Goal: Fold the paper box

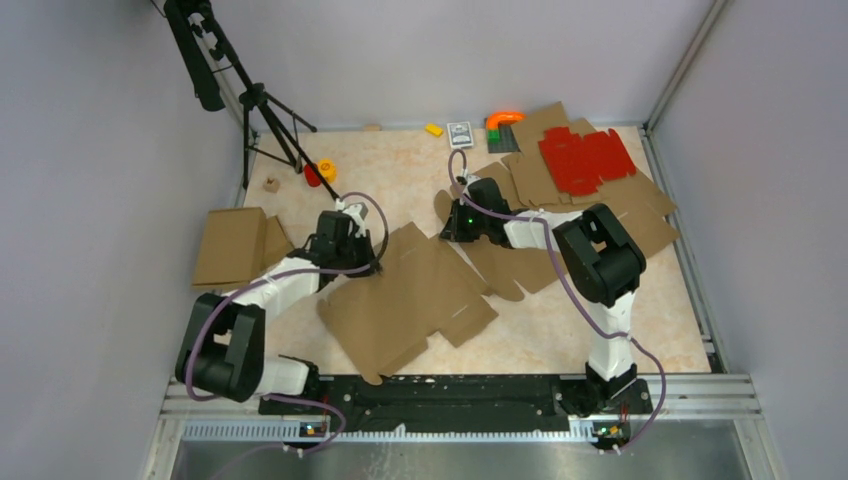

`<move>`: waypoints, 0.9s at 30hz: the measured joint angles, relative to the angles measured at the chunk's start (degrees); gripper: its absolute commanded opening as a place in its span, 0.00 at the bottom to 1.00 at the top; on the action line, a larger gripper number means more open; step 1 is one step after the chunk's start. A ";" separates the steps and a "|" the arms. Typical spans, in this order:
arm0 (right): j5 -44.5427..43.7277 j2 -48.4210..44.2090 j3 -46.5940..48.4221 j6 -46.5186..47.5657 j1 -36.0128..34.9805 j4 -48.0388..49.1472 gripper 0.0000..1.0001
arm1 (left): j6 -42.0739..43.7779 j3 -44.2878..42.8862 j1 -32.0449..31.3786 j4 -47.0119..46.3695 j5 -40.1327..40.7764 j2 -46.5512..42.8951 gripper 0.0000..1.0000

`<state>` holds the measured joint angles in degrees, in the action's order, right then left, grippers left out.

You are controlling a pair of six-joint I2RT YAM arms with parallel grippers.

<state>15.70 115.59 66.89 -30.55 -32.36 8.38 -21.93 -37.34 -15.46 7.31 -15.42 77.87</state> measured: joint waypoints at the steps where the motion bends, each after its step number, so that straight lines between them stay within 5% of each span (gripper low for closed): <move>1: 0.00 0.00 0.00 0.00 0.00 -0.02 0.00 | 0.50 0.00 -0.66 0.33 0.92 0.00 0.00; 12: 0.07 0.00 0.00 0.00 0.00 -0.09 0.00 | 5.22 -8.46 -14.19 9.38 18.78 3.23 0.05; 18: 0.07 0.00 0.04 0.00 0.00 -0.15 0.00 | 9.09 -16.65 -18.56 16.39 27.32 10.23 0.00; 27: 0.07 0.00 0.35 0.02 0.00 -0.74 0.00 | 17.46 -18.64 -23.52 19.02 32.81 15.02 0.00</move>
<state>15.77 115.59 67.24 -30.52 -32.36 7.64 -4.47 -55.99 -38.98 26.33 17.39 92.88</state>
